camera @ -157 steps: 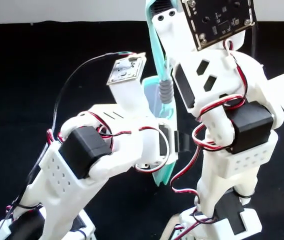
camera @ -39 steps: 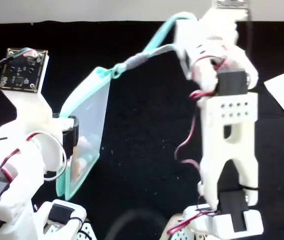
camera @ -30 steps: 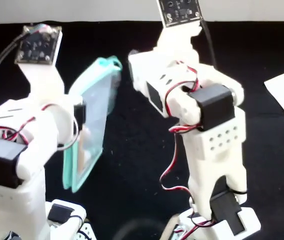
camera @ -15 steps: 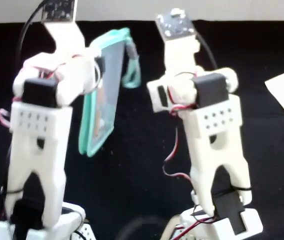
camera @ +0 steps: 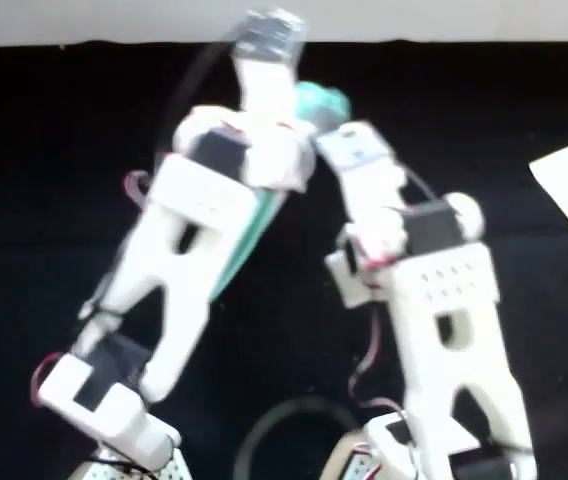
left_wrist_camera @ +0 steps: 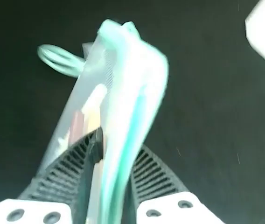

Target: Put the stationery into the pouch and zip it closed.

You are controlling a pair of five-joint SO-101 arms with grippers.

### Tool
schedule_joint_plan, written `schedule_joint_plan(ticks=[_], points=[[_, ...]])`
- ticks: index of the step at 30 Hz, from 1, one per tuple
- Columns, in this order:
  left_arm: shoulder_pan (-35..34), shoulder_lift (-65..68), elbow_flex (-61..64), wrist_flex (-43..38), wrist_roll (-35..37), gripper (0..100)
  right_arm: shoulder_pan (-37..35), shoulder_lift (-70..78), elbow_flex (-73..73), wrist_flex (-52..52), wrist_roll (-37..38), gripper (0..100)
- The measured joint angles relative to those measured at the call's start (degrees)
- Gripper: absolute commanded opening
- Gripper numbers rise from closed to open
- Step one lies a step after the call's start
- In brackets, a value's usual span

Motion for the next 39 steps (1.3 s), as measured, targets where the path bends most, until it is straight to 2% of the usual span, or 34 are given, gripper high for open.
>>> schedule_joint_plan(ticks=[6,12,15,18,22,27,33,36,39], points=[[3.6,3.4,6.3,5.2,0.1,3,10.9,-14.4,0.3,-5.5,0.0,25.2],[3.8,3.3,6.9,6.5,0.0,27,11.8,-18.2,3.6,-6.2,0.0,25.2],[5.2,3.6,4.7,10.9,0.0,31,11.6,-18.2,6.0,-6.5,0.0,25.2],[6.9,3.8,-1.1,19.0,0.0,33,11.6,-18.3,7.6,-6.5,0.0,25.2],[10.5,1.7,-13.4,30.6,0.2,33,11.7,-18.3,8.1,-7.6,0.0,25.2],[12.0,-9.6,-17.8,32.8,-5.1,32,11.6,-18.3,8.3,-7.7,0.0,25.2],[11.6,-22.1,-17.1,33.1,-6.5,32,10.9,-18.3,8.3,-7.7,-2.2,25.2],[9.1,-26.5,-17.1,33.2,-6.6,23,5.4,-18.5,8.3,-7.7,-3.2,22.6],[7.3,-31.7,-17.1,33.2,-6.6,6,-2.5,-18.5,7.6,-8.3,-3.6,11.4]])
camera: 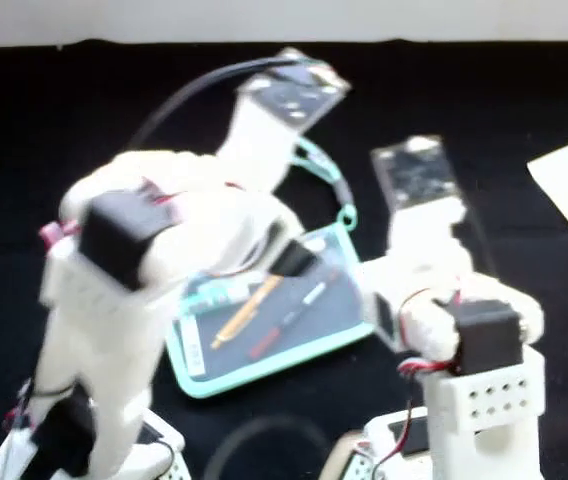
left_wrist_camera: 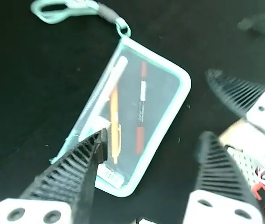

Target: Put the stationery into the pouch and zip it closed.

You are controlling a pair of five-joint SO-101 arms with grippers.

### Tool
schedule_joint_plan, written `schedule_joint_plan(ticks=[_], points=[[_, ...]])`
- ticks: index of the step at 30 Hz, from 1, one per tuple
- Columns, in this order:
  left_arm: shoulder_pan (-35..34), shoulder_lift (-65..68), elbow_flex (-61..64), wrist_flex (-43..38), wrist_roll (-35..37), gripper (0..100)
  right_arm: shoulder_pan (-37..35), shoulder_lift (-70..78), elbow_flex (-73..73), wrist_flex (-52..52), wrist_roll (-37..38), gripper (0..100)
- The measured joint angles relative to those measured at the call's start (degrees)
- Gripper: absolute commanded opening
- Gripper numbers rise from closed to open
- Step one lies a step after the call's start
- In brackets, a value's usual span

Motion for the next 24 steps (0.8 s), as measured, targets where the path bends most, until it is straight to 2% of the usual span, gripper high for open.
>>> schedule_joint_plan(ticks=[1,4,8,13,15,19,24], points=[[-0.4,-2.1,0.0,0.0,0.0,0,-2.3,0.0,-1.0,0.0,-0.1,7.7],[-0.8,-8.1,0.1,-0.6,-0.3,3,-6.7,-0.1,-5.5,-0.2,-0.1,0.3],[-0.8,-16.3,0.1,-0.9,-2.4,1,-9.9,-0.2,-10.3,-0.2,-0.1,0.6],[-0.8,-26.7,0.2,-0.9,-2.5,1,-10.5,-2.1,-13.5,4.0,-0.2,0.6],[-2.9,-31.1,0.2,-0.9,-2.5,1,-10.5,-5.5,-14.7,4.6,-0.4,0.6],[-14.9,-40.1,1.5,-0.9,-2.5,1,-4.1,-16.4,-14.6,4.7,-0.4,0.6],[-35.9,-49.7,9.9,-0.9,-2.7,1,13.1,-30.9,-4.5,2.6,1.1,0.6]])
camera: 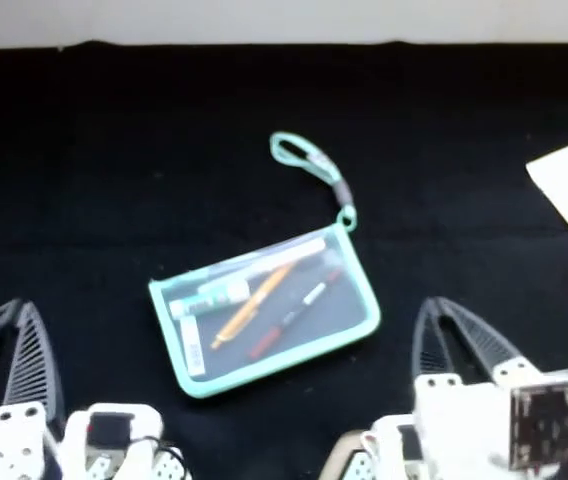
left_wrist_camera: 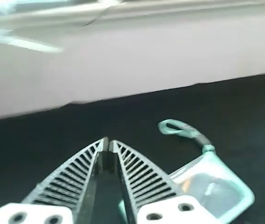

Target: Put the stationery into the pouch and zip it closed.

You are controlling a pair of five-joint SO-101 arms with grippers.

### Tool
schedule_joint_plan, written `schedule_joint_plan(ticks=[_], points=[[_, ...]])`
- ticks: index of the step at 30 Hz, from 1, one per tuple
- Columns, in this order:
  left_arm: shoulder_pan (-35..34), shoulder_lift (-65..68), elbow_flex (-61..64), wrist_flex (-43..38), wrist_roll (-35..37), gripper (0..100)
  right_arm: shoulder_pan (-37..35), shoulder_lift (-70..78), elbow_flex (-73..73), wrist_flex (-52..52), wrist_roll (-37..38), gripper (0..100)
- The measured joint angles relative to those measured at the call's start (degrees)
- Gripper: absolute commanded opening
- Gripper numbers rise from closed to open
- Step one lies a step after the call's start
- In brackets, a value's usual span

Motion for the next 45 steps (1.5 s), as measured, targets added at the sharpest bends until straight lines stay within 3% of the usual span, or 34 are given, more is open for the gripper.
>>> schedule_joint_plan(ticks=[4,11,14,19,26,31,39,45], points=[[-8.7,-6.9,10.0,0.0,0.0,1,6.2,-8.8,13.6,-3.7,0.4,0.6],[-10.5,-21.1,33.4,-5.2,0.0,1,6.9,-20.3,33.1,-7.5,0.6,0.6],[-10.5,-29.5,45.4,-9.2,0.0,1,6.9,-22.2,37.1,-10.4,4.3,0.6],[-10.6,-35.1,66.8,-21.0,0.1,1,7.4,-22.5,50.7,-19.3,10.9,0.6],[-10.6,-34.8,93.2,-44.0,0.1,1,7.5,-22.5,75.3,-41.9,11.1,0.6],[-14.6,-34.5,111.4,-54.8,0.1,1,11.4,-22.4,81.0,-48.4,11.1,0.6],[-16.9,-33.8,115.5,-52.0,0.1,1,12.4,-22.4,81.0,-38.9,11.1,0.6],[-16.9,-33.8,115.6,-40.6,0.1,1,12.7,-22.4,81.0,-24.9,11.3,0.6]])
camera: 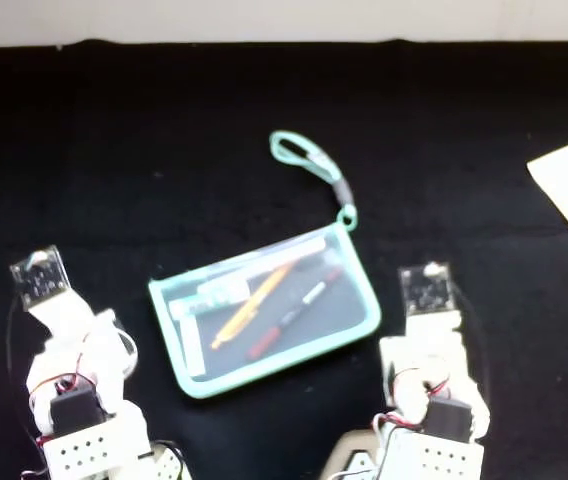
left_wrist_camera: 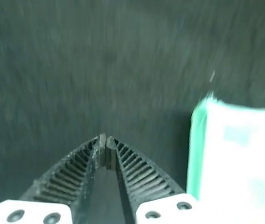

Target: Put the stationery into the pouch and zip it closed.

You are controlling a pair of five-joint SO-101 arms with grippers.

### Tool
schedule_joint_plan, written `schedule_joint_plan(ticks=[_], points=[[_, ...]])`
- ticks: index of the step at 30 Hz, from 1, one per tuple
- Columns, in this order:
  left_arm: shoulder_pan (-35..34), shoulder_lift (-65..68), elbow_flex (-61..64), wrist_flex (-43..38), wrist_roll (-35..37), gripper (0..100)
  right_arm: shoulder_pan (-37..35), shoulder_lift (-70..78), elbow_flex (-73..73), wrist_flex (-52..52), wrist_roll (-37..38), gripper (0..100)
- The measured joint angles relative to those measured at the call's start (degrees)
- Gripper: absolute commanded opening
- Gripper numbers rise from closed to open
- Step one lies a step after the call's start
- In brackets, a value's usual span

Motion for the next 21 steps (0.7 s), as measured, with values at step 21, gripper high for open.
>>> schedule_joint_plan(ticks=[21], points=[[-0.4,-0.5,-0.1,15.1,0.0,1,1.4,0.0,0.0,1.9,0.0,0.6]])
